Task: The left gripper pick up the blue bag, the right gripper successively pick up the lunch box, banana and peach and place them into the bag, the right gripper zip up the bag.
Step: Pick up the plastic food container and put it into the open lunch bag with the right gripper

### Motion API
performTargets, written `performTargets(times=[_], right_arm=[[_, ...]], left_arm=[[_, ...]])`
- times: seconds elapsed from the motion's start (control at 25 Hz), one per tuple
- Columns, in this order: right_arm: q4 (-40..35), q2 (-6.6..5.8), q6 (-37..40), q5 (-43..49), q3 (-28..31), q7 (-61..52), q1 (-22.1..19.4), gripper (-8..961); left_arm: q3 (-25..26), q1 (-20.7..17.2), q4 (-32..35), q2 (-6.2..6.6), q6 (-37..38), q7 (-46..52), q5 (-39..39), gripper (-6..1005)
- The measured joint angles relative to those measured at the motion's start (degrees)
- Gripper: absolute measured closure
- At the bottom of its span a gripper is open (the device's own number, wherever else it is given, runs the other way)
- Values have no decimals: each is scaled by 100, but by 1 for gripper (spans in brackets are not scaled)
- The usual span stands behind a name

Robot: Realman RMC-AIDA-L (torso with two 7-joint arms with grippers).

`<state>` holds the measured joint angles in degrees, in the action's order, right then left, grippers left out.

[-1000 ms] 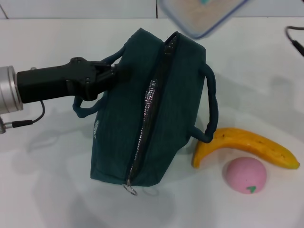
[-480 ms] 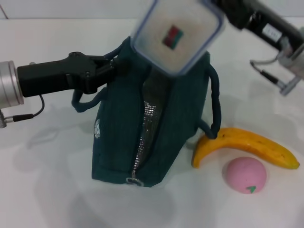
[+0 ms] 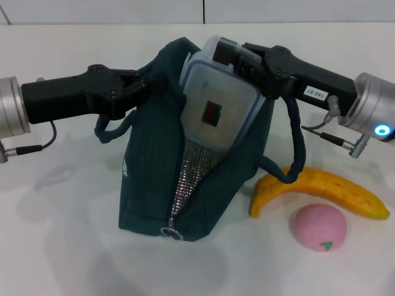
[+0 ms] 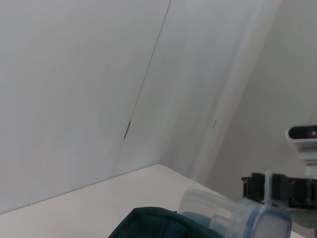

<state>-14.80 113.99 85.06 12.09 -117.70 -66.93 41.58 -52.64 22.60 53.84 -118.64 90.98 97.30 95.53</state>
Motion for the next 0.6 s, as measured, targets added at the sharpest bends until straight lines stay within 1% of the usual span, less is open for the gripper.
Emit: performTargets(times=[0.2, 0.44, 0.6], right_arm=[[-3, 28, 9, 5, -1, -43, -48, 856], [-6, -67, 135, 74, 3, -231, -93, 843], [-11, -157, 116, 332, 2, -307, 3, 724]], left_arm=[[-1, 8, -6, -4, -4, -1, 0, 955], [0, 54, -113, -13, -187, -6, 0, 955], [-1, 165, -314, 19, -246, -21, 1, 955]])
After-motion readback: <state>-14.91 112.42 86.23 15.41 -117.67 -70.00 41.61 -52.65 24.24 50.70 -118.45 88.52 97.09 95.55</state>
